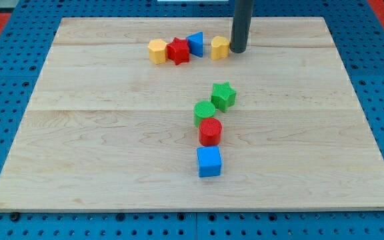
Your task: Push the yellow heart and red star along with yellow hexagon to the left
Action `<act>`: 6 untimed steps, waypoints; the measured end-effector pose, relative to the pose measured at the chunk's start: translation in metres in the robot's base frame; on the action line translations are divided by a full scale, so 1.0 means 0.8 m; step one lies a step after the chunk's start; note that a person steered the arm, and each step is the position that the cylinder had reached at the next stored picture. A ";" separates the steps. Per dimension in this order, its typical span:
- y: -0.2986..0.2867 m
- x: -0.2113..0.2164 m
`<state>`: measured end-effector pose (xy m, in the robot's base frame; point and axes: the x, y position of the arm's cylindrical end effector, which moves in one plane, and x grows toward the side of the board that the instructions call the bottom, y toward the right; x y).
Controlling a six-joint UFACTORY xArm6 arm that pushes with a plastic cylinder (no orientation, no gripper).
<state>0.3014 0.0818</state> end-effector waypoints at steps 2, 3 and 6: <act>-0.044 0.008; -0.008 -0.019; -0.098 0.010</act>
